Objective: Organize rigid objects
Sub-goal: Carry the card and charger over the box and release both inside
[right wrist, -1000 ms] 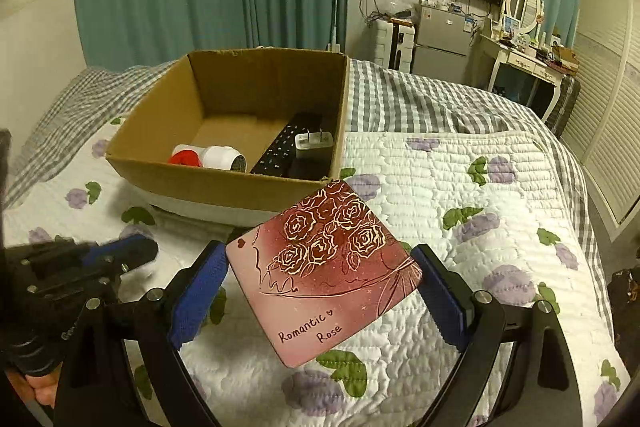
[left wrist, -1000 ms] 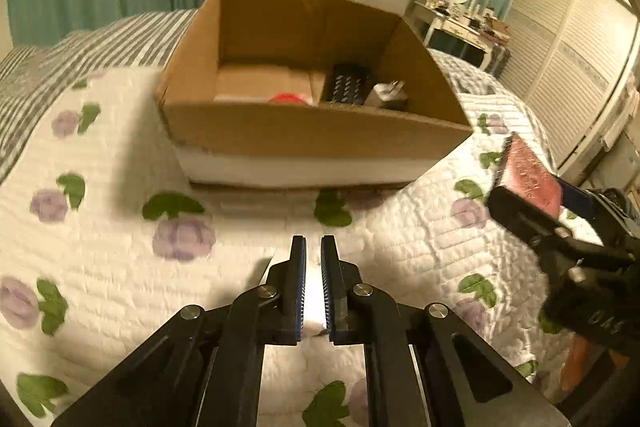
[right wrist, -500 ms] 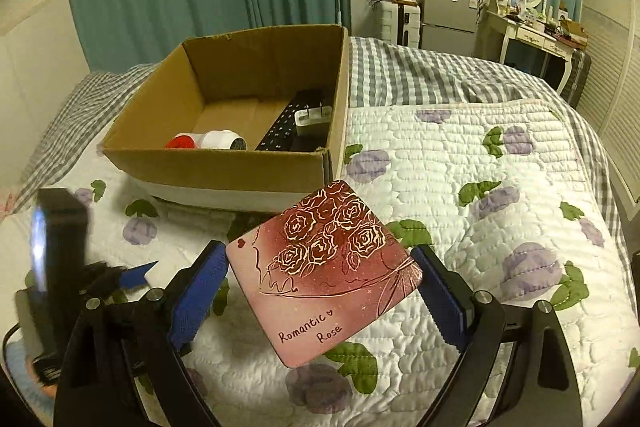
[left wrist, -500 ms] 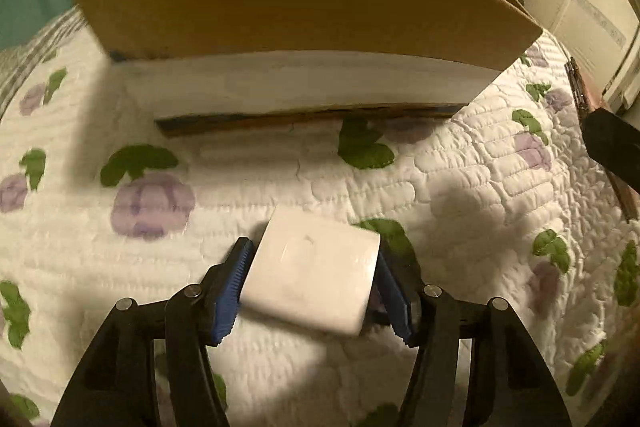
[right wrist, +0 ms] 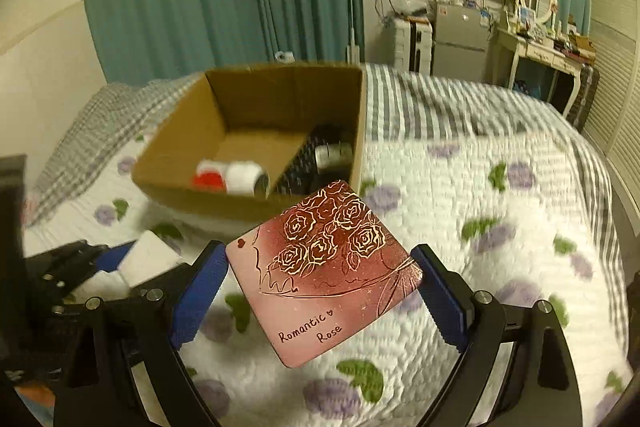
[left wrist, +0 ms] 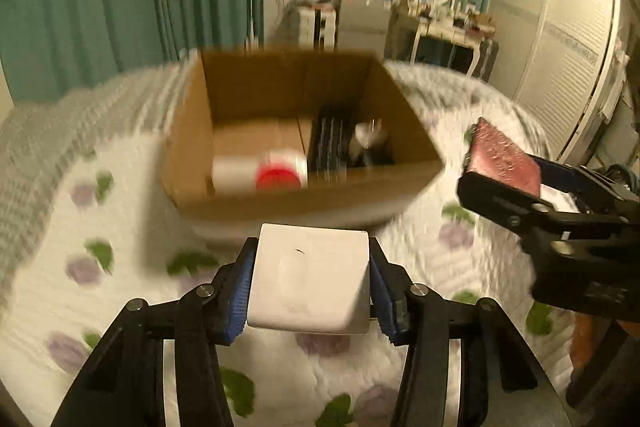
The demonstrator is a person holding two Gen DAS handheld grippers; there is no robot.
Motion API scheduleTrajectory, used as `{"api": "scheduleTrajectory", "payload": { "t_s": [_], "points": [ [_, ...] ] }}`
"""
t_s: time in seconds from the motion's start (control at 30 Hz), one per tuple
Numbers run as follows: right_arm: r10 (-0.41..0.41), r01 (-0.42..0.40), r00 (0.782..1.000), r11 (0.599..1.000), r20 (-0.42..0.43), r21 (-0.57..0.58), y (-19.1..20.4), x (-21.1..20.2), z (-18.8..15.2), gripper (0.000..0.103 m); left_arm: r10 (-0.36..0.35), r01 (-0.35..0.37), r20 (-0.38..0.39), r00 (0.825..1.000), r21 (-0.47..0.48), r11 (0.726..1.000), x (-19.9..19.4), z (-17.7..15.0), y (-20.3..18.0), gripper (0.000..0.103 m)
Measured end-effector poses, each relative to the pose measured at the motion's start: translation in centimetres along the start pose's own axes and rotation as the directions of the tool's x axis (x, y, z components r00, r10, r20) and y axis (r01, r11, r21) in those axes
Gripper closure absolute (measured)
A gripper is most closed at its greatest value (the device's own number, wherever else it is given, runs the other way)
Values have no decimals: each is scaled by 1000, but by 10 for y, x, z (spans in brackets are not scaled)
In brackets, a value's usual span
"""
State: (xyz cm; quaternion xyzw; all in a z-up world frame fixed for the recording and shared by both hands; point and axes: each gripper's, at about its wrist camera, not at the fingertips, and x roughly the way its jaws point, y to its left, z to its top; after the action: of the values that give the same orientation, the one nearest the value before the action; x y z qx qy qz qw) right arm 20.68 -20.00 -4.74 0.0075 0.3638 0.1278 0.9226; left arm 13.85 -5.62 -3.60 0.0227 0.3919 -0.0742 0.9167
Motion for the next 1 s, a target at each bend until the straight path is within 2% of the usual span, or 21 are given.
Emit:
{"api": "scheduleTrajectory", "payload": {
  "t_s": [0.13,0.23,0.33,0.47,0.57,0.73,0.83,1.0],
  "points": [
    [-4,6,998,1000,67,-24,2,-10,35,11,4,-6,73,997,19,1000,-4,40,6,51],
    [12,-8,992,999,125,-34,3,-14,68,11,19,-21,91,996,20,1000,3,63,14,51],
    [26,-18,986,998,165,-55,7,-10,96,11,43,-44,85,995,16,999,25,88,25,51],
    [34,-19,984,996,176,-85,12,11,120,11,53,-54,44,998,7,999,70,99,36,51],
    [35,-20,987,995,157,-99,13,33,124,11,59,-59,26,998,9,998,95,94,40,51],
    [45,-37,996,994,75,-99,7,73,114,11,53,-53,1,999,-10,999,122,90,51,49],
    [37,-33,998,995,50,-94,4,83,112,11,53,-52,46,998,-19,998,114,93,50,47],
    [35,-30,997,997,69,-71,-2,77,113,11,65,-62,72,995,-38,997,86,95,57,47]
  ]
}}
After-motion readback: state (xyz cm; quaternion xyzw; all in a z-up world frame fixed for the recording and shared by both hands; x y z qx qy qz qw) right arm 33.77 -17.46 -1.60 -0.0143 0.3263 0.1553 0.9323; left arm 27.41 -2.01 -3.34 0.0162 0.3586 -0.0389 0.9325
